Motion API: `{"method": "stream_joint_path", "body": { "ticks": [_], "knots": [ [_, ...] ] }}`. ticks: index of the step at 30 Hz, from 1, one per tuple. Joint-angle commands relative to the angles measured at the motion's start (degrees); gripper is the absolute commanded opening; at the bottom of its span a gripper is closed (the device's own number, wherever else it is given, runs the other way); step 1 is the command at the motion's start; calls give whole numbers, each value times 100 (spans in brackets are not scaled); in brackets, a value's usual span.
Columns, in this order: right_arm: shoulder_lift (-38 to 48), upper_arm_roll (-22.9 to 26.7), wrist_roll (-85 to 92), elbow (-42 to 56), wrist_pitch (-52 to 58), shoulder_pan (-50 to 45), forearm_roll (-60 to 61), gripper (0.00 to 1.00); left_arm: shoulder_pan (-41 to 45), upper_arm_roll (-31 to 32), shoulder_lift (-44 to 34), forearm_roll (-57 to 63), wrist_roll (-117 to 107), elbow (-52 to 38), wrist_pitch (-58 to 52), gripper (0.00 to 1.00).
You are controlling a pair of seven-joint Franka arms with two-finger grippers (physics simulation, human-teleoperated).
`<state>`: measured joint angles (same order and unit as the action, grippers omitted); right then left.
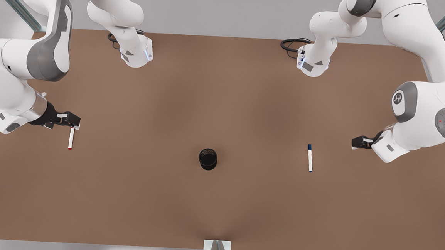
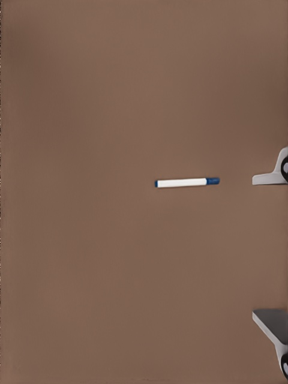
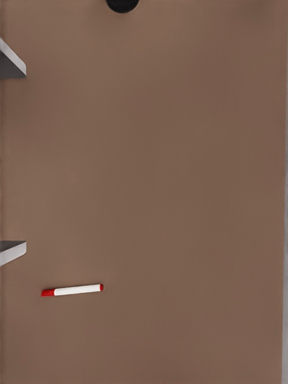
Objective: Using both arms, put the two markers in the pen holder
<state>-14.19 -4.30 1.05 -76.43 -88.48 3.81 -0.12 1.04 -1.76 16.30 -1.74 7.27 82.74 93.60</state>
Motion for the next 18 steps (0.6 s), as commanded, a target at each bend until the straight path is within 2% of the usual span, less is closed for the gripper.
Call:
{"method": "stream_joint_path", "body": {
  "ticks": [1, 4, 7, 9, 13, 18],
  "knots": [
    [-13, -1, 27, -4, -11, 6, 4, 100, 1, 0, -13, 7, 152, -4, 149, 100],
    [-93, 0, 27, -144, -90, 120, 4, 100, 27, 0, 5, -2, 143, -4, 149, 100],
    [-101, -9, 352, -1259, -1258, 472, 21, 100, 63, 0, 40, -28, 73, 5, 246, 100],
    [-189, -9, 501, -1893, -2076, 683, 21, 100, 177, 18, 224, -54, -506, 233, 694, 100],
    [-839, -9, 818, -1893, -2691, 964, 30, 100, 441, 18, 260, -195, -1228, 1850, 2802, 100],
    [-1305, -9, 1592, -1885, -3008, 1307, 21, 100, 423, 18, 400, -300, -1237, 2395, 3524, 100]
  ]
}}
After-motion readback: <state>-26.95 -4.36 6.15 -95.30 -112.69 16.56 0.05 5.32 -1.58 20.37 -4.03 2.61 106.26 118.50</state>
